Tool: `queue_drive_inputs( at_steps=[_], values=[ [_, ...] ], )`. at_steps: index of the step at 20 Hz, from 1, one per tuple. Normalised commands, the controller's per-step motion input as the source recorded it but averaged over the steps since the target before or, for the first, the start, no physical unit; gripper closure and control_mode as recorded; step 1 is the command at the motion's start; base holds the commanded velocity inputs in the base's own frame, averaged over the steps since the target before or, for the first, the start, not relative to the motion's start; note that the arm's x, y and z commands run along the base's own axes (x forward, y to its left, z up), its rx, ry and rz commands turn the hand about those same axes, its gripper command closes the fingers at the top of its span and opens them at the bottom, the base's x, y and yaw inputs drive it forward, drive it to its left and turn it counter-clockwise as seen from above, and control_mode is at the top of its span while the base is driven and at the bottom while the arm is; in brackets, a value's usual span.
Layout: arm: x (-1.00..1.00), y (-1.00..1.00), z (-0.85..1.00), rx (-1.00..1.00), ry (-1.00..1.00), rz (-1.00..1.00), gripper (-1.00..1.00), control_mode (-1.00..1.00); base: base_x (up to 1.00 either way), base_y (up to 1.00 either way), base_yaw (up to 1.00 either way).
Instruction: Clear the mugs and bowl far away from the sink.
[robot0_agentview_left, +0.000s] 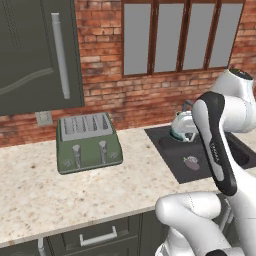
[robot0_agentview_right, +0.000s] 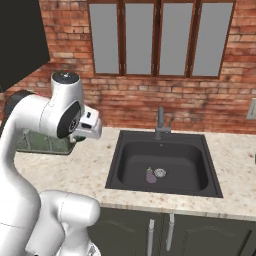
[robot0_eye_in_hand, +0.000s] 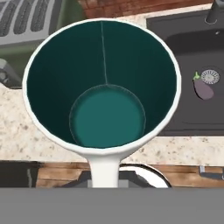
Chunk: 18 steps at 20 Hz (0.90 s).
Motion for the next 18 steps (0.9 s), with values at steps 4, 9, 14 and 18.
queue_drive_inputs(
  at_steps=[4,9,14,18],
  values=[
    [-0.64,0.0,0.0,-0.07,-0.21,0.0,1.0,-1.0,0.0,0.0,0.0],
    [-0.24,-0.03,0.09,-0.02,-0.18,0.0,1.0,-1.0,0.0,0.0,0.0],
    [-0.2,0.0,0.24,0.0,-0.14,0.0,1.0,-1.0,0.0,0.0,0.0],
    [-0.22,-0.02,0.33,0.0,-0.06,0.0,1.0,-1.0,0.0,0.0,0.0]
  ],
)
